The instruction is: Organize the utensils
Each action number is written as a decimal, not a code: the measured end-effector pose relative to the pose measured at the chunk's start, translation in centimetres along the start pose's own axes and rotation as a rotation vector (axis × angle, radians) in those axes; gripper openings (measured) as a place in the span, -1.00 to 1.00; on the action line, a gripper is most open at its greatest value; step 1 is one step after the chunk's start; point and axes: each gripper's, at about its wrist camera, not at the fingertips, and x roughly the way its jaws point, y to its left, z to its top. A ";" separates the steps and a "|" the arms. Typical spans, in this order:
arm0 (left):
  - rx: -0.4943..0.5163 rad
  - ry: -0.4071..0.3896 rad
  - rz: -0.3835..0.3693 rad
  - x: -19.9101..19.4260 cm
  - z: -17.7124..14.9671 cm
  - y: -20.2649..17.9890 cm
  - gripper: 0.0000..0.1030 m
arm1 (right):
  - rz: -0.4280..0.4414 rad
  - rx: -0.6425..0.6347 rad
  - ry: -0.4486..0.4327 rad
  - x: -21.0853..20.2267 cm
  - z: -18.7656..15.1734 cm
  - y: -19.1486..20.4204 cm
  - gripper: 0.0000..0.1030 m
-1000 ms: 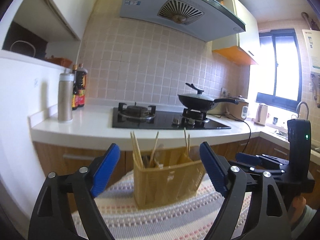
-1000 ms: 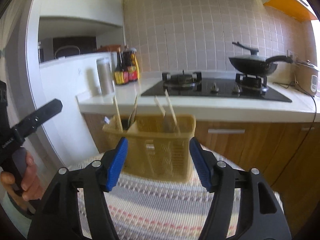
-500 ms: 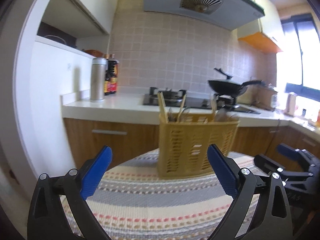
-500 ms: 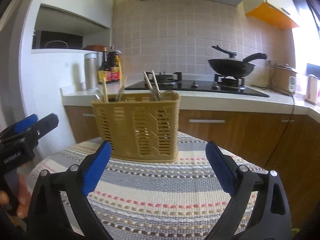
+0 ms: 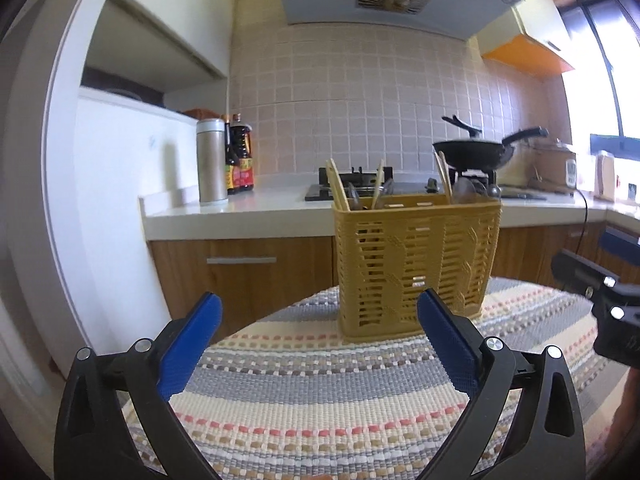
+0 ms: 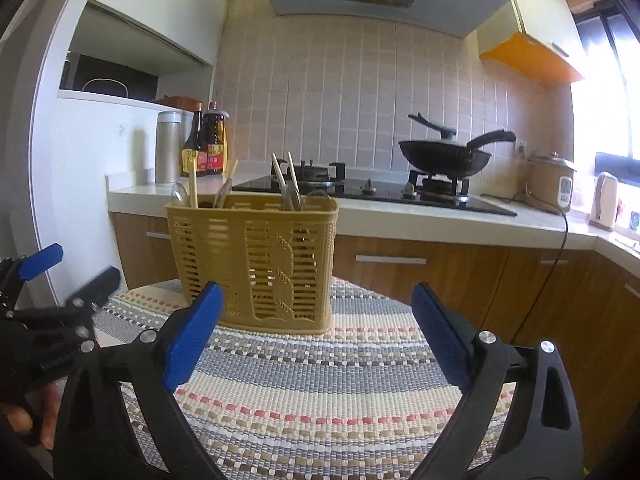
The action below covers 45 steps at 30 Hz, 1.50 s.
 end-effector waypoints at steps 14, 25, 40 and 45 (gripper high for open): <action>-0.035 -0.013 0.013 -0.6 0.3 0.9 0.85 | -0.032 0.025 0.054 0.4 0.0 -0.9 0.85; -0.054 0.009 0.012 -0.4 0.3 1.3 0.85 | -0.026 0.000 0.067 0.5 -0.2 -0.4 0.85; -0.042 0.032 0.001 -0.2 0.1 0.9 0.85 | -0.029 -0.004 0.086 0.9 -0.3 -0.3 0.85; -0.046 0.038 -0.002 -0.1 0.1 0.9 0.85 | -0.034 -0.012 0.085 0.9 -0.3 -0.2 0.85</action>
